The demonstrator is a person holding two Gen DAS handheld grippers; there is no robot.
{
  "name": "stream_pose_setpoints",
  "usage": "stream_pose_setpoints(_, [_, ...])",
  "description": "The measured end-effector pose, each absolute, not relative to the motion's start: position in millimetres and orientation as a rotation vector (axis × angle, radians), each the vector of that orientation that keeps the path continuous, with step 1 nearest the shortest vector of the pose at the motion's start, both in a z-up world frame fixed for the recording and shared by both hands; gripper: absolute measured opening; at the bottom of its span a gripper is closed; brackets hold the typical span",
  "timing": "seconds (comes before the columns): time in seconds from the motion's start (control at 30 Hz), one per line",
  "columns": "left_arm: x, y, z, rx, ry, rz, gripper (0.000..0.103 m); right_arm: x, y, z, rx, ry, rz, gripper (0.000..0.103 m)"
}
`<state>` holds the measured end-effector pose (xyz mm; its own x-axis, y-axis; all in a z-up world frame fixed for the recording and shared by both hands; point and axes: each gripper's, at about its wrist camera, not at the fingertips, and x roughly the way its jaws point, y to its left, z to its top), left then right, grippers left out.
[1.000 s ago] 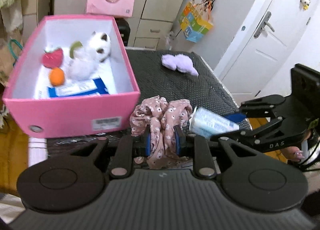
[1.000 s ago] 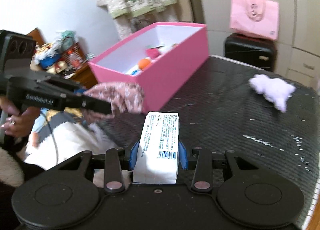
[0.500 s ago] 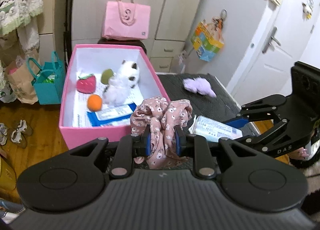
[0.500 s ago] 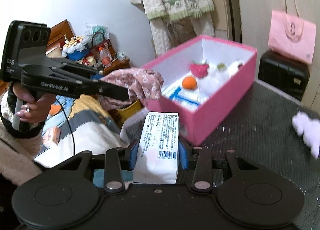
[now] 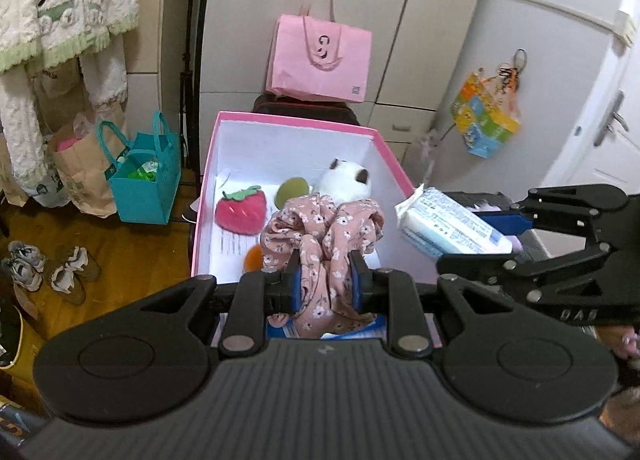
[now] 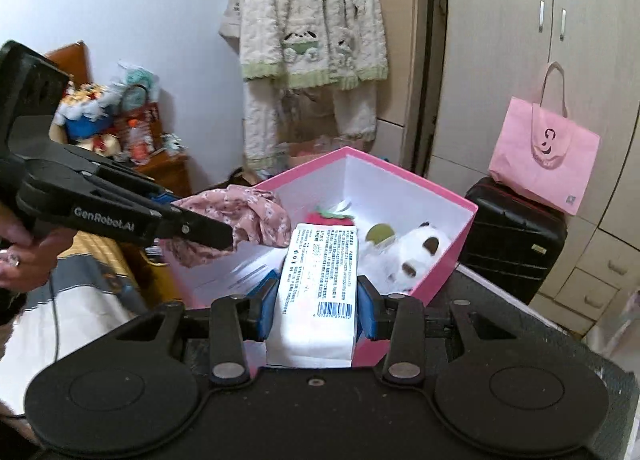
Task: Organize soft objects
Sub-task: 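Lower the scrunchie and wipe pack into the box and open both grippers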
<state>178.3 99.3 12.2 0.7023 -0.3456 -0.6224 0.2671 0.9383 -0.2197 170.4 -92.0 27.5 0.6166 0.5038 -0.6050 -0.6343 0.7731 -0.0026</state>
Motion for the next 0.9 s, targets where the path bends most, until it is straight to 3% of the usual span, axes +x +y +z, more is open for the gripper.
stream_pose_setpoints(0.23, [226,92,-3,-0.153,0.768,-0.304,0.022,203,-60,12,-0.38,0.614,0.529,0.045])
stream_pose_setpoints(0.6, [260,82,-22,-0.209,0.84,-0.289,0.025,229,-50,-1,-0.372,0.679,0.488,0.046])
stream_pose_setpoints(0.73, [256,86,-20,-0.23,0.822,-0.291,0.043,228,-54,5,-0.354,0.648,0.493,0.054])
stream_pose_setpoints(0.9, [242,87,-9,-0.186,0.775,-0.29,0.053,217,-71,16,-0.259,0.645,0.55,0.054])
